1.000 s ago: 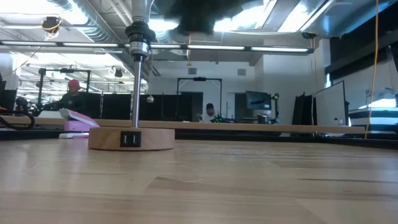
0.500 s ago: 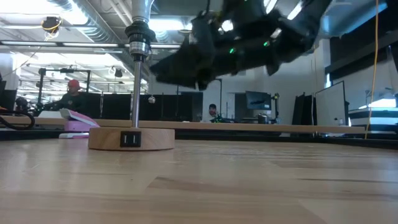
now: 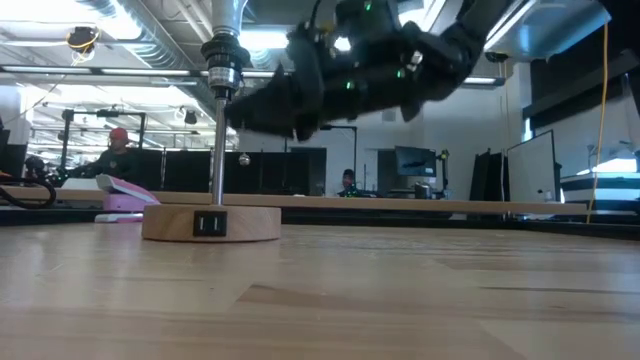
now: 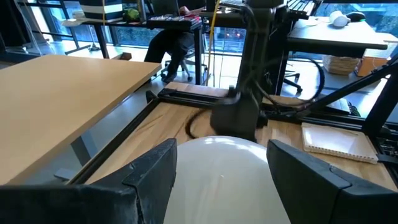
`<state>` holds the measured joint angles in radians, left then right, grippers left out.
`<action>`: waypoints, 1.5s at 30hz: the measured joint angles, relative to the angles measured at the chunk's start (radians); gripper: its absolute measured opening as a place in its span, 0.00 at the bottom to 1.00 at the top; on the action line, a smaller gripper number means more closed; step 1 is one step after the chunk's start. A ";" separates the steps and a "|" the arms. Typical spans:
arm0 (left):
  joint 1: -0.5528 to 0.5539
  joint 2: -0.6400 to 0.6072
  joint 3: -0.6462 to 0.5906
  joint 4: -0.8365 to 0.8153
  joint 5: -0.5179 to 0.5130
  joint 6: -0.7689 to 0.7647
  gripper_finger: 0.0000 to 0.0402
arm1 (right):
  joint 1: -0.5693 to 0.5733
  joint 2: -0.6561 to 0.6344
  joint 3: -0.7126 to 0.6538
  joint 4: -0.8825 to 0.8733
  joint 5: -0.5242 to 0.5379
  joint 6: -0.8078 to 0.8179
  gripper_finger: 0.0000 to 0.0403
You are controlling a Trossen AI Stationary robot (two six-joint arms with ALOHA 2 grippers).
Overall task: Screw lightbulb
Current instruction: Insert the lightbulb into the desk lamp
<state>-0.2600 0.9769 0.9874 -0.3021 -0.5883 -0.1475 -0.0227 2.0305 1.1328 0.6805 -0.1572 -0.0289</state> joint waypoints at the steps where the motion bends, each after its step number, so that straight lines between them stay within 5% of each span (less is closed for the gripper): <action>1: 0.000 0.000 0.000 0.000 0.000 0.000 0.60 | -0.005 -0.015 0.000 -0.002 -0.001 -0.002 0.53; 15: 0.000 0.000 0.000 -0.001 0.001 0.004 0.60 | -0.025 -0.050 0.064 -0.004 -0.111 -0.095 0.73; 22: 0.000 0.000 0.000 0.000 0.001 0.003 0.60 | -0.052 -0.048 0.080 -0.035 -0.195 -0.119 0.66; 39: 0.000 0.000 0.000 -0.001 0.001 0.005 0.60 | -0.051 0.014 0.080 0.071 -0.210 -0.140 0.61; 45: 0.000 0.000 0.000 0.000 0.001 0.004 0.60 | -0.051 0.014 0.080 0.075 -0.187 -0.130 0.46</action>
<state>-0.2600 0.9771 0.9874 -0.3024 -0.5874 -0.1430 -0.0733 2.0449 1.2129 0.7559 -0.3446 -0.1594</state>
